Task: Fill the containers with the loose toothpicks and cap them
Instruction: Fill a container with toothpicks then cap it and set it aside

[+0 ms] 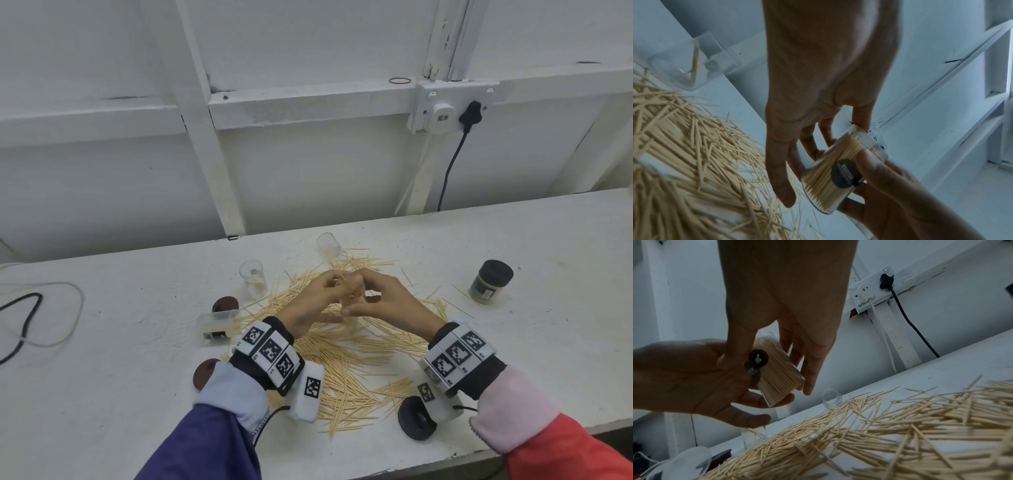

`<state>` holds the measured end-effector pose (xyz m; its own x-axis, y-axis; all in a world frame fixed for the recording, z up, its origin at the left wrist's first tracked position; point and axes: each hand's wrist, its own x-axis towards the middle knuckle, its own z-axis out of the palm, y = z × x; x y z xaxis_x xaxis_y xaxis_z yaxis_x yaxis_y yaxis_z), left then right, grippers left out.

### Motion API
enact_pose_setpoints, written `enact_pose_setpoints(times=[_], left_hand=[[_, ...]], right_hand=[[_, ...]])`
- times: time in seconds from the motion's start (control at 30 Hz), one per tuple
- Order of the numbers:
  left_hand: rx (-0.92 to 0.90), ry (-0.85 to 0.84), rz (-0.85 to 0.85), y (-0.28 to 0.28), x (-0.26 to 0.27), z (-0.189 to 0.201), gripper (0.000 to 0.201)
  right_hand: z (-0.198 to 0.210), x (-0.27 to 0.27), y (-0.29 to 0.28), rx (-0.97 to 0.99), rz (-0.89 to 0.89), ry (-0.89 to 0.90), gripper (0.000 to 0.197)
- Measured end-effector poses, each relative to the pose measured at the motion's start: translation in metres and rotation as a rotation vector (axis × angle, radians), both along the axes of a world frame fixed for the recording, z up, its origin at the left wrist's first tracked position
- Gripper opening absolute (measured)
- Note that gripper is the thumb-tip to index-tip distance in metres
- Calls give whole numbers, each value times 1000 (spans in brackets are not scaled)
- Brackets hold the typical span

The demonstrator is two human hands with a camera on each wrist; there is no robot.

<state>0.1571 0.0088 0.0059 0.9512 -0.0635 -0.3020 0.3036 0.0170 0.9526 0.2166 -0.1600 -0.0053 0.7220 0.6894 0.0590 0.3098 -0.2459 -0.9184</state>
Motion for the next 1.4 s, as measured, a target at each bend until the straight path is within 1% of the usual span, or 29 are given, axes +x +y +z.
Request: enact_pose_setpoints(times=[0.13, 0.27, 0.4, 0.57, 0.67, 0.73, 0.83, 0.9, 0.97, 1.03, 1.1, 1.17, 1.2, 1.27, 1.3, 1.33, 1.4], left_hand=[[-56, 37, 19, 1, -2, 6, 51], [-53, 24, 24, 2, -3, 5, 40], [-36, 4, 2, 4, -5, 2, 42], [-44, 25, 25, 1, -9, 2, 45], [-57, 33, 43, 0, -9, 2, 38], [-21, 25, 57, -1, -10, 1, 33], [69, -9, 59, -3, -11, -1, 36], [88, -32, 39, -4, -13, -2, 38], [61, -55, 10, -4, -15, -3, 44], [41, -75, 13, -2, -18, -4, 55], [68, -108, 53, 0, -20, -8, 64], [102, -150, 83, 3, -22, -11, 62], [108, -163, 92, 4, -24, -13, 58], [121, -175, 102, 5, -27, -17, 47], [136, -180, 99, 6, -28, -18, 44], [163, -187, 92, 6, -29, -20, 46], [241, -202, 66, 7, -31, -24, 55]], right_hand=[[0, 0, -1, -9, -14, 0, 46], [0, -2, 0, 8, -13, -1, 45], [-1, -6, 0, 32, 9, 4, 43], [-2, -6, -1, 20, -1, 5, 42], [-1, -6, -3, 29, -7, 23, 41], [-1, -7, -3, 27, -4, 25, 41], [-1, -11, -2, 22, 20, 28, 43], [-1, -11, -2, 18, 20, 24, 45], [-2, -9, -1, 5, -37, -18, 45], [-4, -7, -1, -16, -151, -80, 43], [-3, -4, -3, -12, -209, -49, 43], [0, -4, -6, 29, -168, 68, 42], [-1, -3, -7, 24, -163, 69, 41], [-2, -1, -7, -28, -188, 2, 41], [-2, -1, -7, -38, -195, -2, 43], [-2, -1, -6, -46, -195, -5, 45], [-3, -1, -4, -58, -194, -39, 48]])
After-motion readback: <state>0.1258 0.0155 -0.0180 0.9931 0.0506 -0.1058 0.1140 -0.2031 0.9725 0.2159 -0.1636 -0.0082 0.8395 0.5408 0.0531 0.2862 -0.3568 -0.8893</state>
